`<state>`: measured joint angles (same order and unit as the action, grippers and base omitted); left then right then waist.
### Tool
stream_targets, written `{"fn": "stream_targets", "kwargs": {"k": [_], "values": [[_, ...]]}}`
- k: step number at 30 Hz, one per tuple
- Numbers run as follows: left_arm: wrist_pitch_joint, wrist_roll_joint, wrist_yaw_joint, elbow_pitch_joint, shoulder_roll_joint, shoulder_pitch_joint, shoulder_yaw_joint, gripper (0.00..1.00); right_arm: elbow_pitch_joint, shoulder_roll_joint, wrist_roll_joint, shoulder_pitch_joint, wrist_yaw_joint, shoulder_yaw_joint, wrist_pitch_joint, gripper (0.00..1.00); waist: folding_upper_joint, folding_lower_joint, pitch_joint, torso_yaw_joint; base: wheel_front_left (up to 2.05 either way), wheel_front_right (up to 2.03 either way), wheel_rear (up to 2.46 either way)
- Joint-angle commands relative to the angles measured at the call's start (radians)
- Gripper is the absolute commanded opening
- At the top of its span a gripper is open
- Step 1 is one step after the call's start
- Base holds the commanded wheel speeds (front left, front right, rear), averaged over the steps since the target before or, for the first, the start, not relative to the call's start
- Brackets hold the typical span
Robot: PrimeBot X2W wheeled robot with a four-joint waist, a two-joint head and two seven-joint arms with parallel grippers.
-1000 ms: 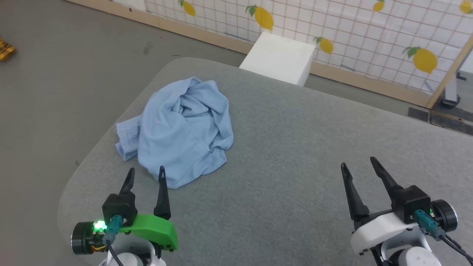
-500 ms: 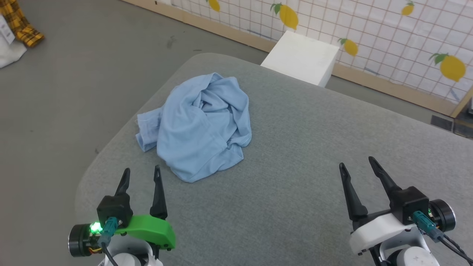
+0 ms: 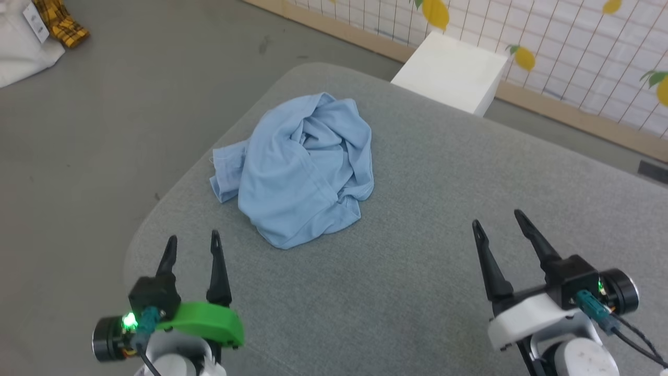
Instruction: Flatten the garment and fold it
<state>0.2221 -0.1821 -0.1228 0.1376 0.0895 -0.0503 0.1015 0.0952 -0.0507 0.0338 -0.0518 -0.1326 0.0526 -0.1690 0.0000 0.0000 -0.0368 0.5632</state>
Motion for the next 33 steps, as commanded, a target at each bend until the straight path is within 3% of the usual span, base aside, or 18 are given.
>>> {"fn": "stream_targets", "kwargs": {"k": [1,7,14,19,25,33], "values": [[0.011,-0.022,0.008,0.004,0.006,-0.038,-0.004,1.00,-0.004,0.000,0.013,-0.029,0.002,0.004,-0.009,1.00,0.0000,0.0000,-0.032,-0.007,0.00,0.00,0.00],[-0.011,-0.089,0.031,0.042,0.035,-0.168,-0.041,1.00,-0.030,0.000,0.049,-0.078,0.002,0.016,0.007,1.00,0.0000,0.0000,-0.139,-0.051,0.00,0.00,0.00],[-0.123,-0.197,0.062,0.147,0.085,-0.391,-0.097,1.00,-0.073,-0.001,0.100,-0.141,0.002,0.012,0.025,1.00,0.0000,0.0000,-0.310,-0.123,0.00,0.00,0.00],[-0.291,-0.297,0.105,0.270,0.134,-0.536,-0.134,1.00,-0.091,-0.015,0.112,-0.185,0.002,0.014,0.028,1.00,0.0000,0.0000,-0.404,-0.188,0.00,0.00,0.00],[-0.483,-0.357,0.116,0.373,0.210,-0.640,-0.160,1.00,-0.099,-0.025,0.109,-0.223,0.002,0.021,0.023,1.00,0.0000,0.0000,-0.474,-0.256,0.00,0.00,0.00],[-0.761,-0.457,0.057,0.490,0.248,-0.655,-0.208,1.00,-0.091,-0.019,0.103,-0.230,0.002,0.016,-0.003,1.00,0.0000,0.0000,-0.503,-0.312,0.00,0.00,0.00]]}}
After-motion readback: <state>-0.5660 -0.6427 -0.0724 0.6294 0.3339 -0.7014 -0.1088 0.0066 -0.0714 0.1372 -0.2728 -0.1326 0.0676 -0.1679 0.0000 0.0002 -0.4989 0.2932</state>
